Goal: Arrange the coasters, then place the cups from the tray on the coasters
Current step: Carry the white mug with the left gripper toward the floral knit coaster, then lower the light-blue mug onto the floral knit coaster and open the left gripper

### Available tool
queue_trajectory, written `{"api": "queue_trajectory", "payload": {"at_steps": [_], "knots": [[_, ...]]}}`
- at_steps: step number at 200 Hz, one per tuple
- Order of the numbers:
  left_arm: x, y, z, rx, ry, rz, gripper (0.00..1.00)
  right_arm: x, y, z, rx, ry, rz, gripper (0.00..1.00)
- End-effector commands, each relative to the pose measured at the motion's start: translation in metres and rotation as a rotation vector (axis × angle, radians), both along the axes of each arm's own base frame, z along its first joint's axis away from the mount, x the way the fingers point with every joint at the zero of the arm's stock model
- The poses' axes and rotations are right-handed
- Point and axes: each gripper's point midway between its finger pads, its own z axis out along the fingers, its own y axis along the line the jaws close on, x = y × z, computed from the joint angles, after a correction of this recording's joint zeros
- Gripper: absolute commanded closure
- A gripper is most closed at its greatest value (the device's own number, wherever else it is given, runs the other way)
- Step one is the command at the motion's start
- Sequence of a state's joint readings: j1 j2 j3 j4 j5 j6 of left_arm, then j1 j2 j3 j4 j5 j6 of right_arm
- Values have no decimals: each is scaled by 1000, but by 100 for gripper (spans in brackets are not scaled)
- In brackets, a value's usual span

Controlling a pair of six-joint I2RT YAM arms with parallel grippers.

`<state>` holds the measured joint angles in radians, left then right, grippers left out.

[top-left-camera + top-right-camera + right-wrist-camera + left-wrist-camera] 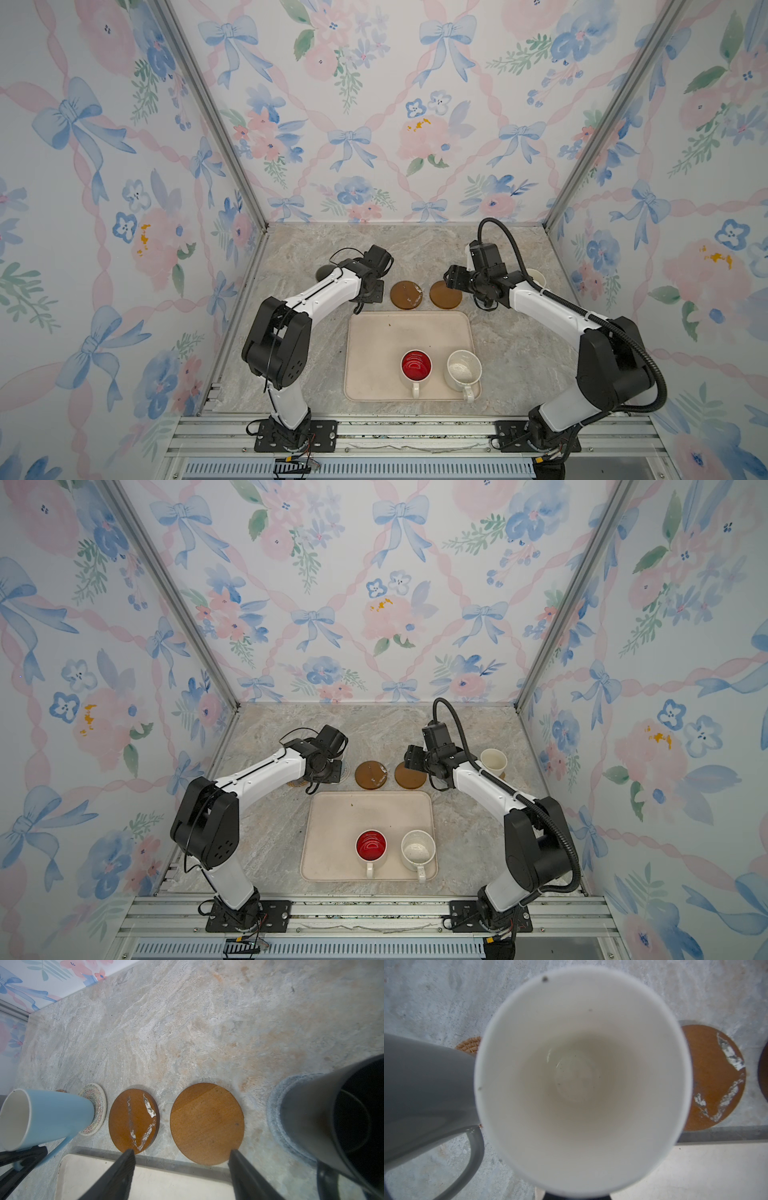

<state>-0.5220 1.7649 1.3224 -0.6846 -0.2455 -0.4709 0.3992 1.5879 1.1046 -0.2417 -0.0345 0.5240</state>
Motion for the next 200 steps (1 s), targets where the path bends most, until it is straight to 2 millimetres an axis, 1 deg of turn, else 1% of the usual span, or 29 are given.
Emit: {"api": "queue_trajectory", "payload": {"at_steps": [1,53,98,106,126,132,142,145,159,169,200], "knots": [[11,0,9,-9,-49,11,100,1,-2,3,12,-4,-2,26],[8,0,6,-14,-38,10,90,1,-2,3,11,-4,0,26],[5,2,2,-11,-28,12,86,0,-2,2,11,-1,0,26],[4,2,1,-9,-26,12,83,0,-2,2,11,-1,-1,26],[4,2,0,-9,-22,13,82,1,-2,2,10,-2,-1,26],[3,2,0,-10,-21,12,79,0,-2,2,11,-2,-1,26],[3,2,0,-10,-23,12,78,0,-2,2,10,-1,0,26],[3,2,0,-9,-22,12,76,0,-2,2,10,0,0,26],[3,2,1,-10,-25,14,74,0,-3,2,10,-1,-1,26],[2,3,2,-11,-26,15,69,0,-2,3,11,-1,0,26],[2,5,16,-24,-60,24,62,0,-2,3,12,-1,1,26]]}}
